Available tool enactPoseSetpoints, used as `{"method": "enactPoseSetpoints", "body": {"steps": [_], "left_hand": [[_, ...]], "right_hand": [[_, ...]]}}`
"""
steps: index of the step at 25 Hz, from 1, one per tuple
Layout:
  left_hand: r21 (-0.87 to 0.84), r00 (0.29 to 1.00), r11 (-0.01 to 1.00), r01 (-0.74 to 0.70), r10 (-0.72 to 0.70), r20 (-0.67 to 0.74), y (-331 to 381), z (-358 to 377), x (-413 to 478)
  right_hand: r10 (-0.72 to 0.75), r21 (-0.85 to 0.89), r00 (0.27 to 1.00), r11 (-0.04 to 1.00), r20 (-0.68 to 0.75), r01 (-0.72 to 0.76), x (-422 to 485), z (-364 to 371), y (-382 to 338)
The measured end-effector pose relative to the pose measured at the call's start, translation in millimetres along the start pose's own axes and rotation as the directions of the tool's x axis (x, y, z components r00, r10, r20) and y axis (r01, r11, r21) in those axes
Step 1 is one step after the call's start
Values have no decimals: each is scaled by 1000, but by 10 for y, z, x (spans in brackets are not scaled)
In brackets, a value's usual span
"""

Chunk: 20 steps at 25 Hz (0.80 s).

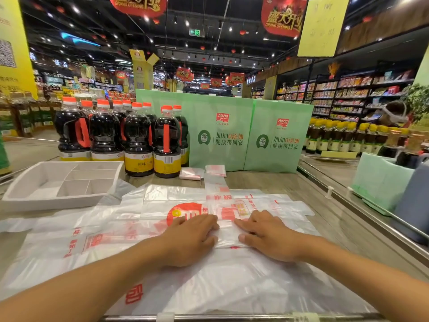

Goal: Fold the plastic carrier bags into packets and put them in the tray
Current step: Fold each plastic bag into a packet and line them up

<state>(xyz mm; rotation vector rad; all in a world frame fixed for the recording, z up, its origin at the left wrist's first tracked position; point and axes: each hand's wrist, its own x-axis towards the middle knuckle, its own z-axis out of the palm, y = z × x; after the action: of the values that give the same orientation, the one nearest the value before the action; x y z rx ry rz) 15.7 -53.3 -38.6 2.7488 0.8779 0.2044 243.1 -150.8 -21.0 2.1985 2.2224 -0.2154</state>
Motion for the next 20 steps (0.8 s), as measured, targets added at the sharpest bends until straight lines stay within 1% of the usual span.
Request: {"method": "enactPoseSetpoints", "body": {"steps": [4,7,8,10,11,13,16,20], "left_hand": [[76,980,997,34,-48,195,1,-123,30],[143,967,990,15,-51,251,-26,-183,97],[144,968,990,-4,-32,250,-41,-189,110],[92,975,995,-30,9,220,-85,-172,105],[66,982,997,-42,29,187,-105,-163,96],[71,990,993,-95,87,108,-136,-151,88],[34,984,984,-176,175,34,-186,-136,106],[41,981,980,-193,194,-28,-248,-165,128]], "right_hand": [[-6,-87,999,996,36,9,-69,16,122],[-2,-77,995,997,98,10,-80,30,177],[1,-68,994,998,108,7,-69,30,194],[-19,-52,994,998,105,24,-42,42,220],[-40,-41,995,998,86,44,-35,50,233],[-84,-3,996,996,27,84,-37,65,246],[-122,59,990,990,-77,127,-30,71,252],[-133,183,983,971,-125,155,-43,81,267]]}}
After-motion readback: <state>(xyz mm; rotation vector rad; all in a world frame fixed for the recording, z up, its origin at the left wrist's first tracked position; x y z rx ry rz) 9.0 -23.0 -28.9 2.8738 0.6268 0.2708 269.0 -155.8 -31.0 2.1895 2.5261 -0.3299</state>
